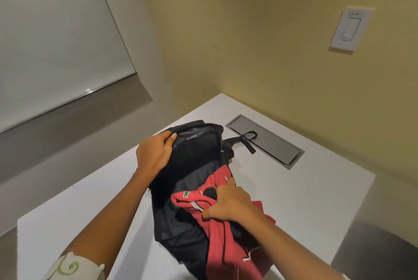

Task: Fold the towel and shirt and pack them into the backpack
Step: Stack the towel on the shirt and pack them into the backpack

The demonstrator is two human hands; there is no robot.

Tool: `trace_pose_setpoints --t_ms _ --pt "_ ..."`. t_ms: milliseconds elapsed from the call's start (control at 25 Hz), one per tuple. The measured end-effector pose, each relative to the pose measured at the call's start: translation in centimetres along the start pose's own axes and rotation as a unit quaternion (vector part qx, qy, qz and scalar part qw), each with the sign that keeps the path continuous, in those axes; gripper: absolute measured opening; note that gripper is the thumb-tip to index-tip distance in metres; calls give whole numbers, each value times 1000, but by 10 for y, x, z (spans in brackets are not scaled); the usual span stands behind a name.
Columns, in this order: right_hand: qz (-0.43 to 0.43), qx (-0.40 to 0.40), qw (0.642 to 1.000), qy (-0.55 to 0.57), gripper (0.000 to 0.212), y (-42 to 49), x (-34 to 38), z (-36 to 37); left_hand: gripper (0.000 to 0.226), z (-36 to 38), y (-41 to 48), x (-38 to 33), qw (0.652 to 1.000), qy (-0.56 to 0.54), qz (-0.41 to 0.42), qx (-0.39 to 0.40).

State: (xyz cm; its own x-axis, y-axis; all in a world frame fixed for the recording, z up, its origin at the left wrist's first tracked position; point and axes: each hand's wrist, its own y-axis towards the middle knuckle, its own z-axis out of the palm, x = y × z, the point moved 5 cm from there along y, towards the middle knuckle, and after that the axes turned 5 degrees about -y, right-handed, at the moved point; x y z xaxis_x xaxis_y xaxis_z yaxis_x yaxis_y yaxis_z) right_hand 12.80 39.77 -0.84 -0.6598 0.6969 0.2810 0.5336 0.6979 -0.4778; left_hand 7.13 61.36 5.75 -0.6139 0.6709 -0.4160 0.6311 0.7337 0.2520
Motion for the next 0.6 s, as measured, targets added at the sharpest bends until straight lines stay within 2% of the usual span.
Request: trace_pose_setpoints --t_ms 120,280,480,560,600 --pt "-1 17 1000 0 72 31 21 -28 36 2 6 4 996 -81 -27 -21" --pt "20 47 997 61 65 100 55 -43 36 -7 17 8 994 -97 -23 -37" --pt "81 81 993 22 74 178 75 -8 32 -21 45 14 989 -128 -25 -67" --pt "110 82 990 35 76 199 76 6 36 -23 59 20 986 -144 -19 -75" --pt "116 93 987 52 84 207 76 10 38 -22 65 25 986 -147 -11 -75"
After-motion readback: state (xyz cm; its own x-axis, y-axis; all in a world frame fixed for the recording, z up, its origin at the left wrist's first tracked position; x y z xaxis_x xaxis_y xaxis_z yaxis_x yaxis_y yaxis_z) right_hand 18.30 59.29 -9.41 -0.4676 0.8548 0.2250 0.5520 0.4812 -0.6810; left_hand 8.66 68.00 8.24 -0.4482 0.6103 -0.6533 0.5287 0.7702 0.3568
